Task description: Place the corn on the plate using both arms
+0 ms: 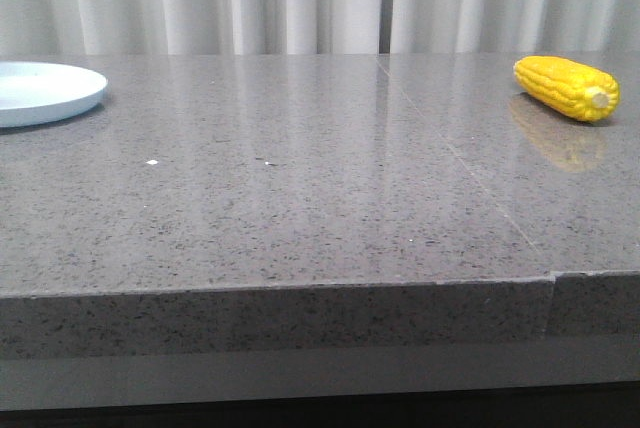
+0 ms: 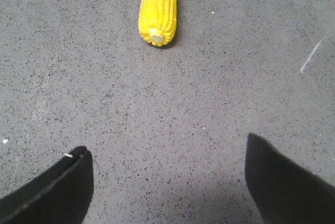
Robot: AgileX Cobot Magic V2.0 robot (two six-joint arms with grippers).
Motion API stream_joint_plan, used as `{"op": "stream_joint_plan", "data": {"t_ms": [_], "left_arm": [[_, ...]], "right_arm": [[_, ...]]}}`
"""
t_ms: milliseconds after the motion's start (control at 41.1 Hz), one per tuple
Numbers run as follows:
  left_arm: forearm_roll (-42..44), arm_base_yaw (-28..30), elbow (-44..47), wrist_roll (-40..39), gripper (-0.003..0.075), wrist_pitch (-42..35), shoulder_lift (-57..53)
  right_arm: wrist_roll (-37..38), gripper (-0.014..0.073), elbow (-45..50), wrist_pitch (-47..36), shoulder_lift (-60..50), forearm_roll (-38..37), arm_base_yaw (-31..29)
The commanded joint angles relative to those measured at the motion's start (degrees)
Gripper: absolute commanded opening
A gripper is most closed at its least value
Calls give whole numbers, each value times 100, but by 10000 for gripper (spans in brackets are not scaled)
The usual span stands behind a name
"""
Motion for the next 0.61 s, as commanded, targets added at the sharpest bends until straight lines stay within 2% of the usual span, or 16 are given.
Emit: {"op": "stream_joint_plan", "data": {"t_ms": [0,219,584], "left_arm": [[-426,-203,-169,-12,-20,-117,-636],[-607,-973,-169,-12,-20,-14,-1016],[-785,-2566,-169,-12,-20,-145,-799]], "right_arm": [[-39,615,-188,-374,19,6,1],[-39,615,-188,-374,19,6,1],[-39,615,-188,-374,19,6,1]]}}
